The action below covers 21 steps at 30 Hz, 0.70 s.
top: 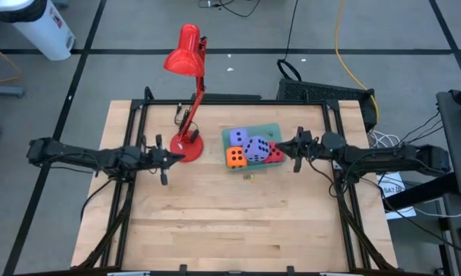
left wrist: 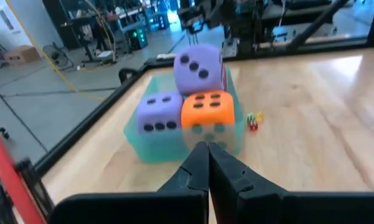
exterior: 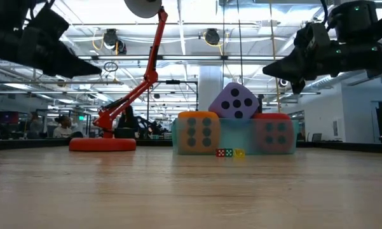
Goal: Pick & Place Dice
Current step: Put the small yellow dice into the bin
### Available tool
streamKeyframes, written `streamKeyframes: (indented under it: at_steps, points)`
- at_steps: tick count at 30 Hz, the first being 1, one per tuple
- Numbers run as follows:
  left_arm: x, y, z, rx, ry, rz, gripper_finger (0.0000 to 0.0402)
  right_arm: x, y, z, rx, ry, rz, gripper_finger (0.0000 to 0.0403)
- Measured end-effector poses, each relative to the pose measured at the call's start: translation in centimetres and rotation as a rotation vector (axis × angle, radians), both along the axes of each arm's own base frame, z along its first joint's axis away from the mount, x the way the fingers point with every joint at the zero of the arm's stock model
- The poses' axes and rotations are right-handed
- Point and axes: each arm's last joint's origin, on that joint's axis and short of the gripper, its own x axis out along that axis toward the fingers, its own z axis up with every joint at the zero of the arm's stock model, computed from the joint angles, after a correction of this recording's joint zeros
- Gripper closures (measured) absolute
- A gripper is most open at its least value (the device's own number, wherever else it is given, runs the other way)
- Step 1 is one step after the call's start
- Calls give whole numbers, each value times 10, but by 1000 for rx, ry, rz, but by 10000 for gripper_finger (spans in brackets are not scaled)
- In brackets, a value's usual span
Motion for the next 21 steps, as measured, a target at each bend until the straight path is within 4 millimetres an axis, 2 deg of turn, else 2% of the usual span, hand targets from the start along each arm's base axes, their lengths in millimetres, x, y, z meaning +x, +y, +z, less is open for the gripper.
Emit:
streamKeyframes:
  at_steps: [10,17,21]
  points:
    - [-3,6,-9,-3,30,207,390,2,2,-2,-3,14,16,401]
    - [-3,6,-8,34,35,211,397,3,4,-1,11,-3,28,402]
    - [-3,6,-8,36,35,210,386,4,10,3,-12,-43,53,402]
